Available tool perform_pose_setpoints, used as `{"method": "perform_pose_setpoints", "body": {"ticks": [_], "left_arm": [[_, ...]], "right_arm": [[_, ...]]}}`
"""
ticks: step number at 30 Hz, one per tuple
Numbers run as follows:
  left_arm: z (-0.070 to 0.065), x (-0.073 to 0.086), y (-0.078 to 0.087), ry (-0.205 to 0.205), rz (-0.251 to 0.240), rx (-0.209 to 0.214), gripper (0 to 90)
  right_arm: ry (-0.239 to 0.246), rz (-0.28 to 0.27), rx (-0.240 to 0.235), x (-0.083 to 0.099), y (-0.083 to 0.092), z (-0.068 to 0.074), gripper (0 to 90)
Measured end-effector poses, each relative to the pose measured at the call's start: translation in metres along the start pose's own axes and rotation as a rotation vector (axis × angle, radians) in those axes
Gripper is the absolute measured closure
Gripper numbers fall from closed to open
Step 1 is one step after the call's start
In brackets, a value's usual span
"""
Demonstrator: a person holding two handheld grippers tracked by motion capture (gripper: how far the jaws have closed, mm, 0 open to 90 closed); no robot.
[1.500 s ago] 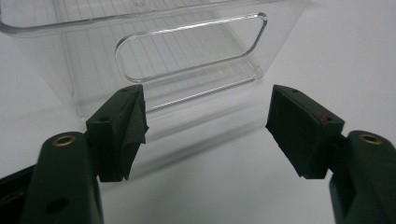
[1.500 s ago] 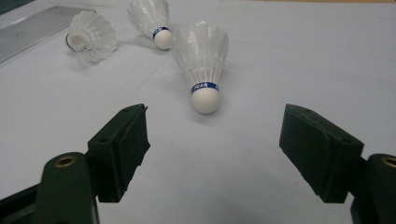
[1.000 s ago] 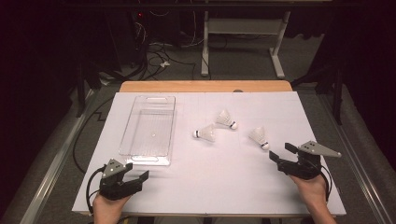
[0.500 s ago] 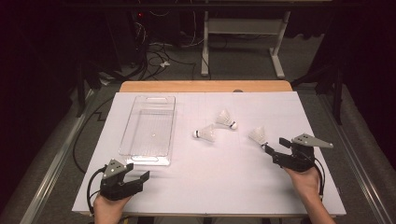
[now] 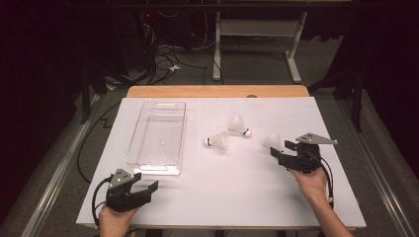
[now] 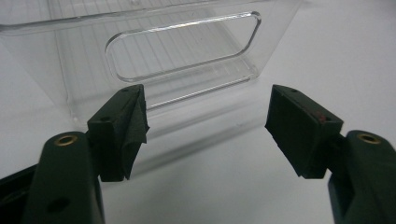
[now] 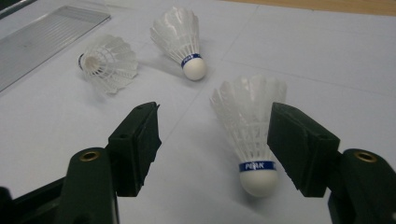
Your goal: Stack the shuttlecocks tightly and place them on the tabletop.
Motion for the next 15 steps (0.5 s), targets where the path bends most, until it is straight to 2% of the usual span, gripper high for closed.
{"method": "perform_pose_setpoints", "body": {"ticks": [8,15], "left_arm": [[-0.003,0.001,0.001,-0.012,0.000,0.005,30.1],[-0.002,0.000,0.002,-0.015,-0.003,0.008,30.1]], "right_arm": [[0.020,0.024,-0.006,-0.013,-0.012,0.010,36.0],[0.013,0.057,-0.015,-0.019,-0.024,0.015,37.4]]}}
Point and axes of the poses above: each handheld gripper's, and its own axes: y roughly backward along the jaws, x roughly out of its underside, z roughly to its left, the point moved 10 cm from there along -y, roughly forward along the jaws, and after that the axes turned 4 degrees about y, right-handed, at the moved point
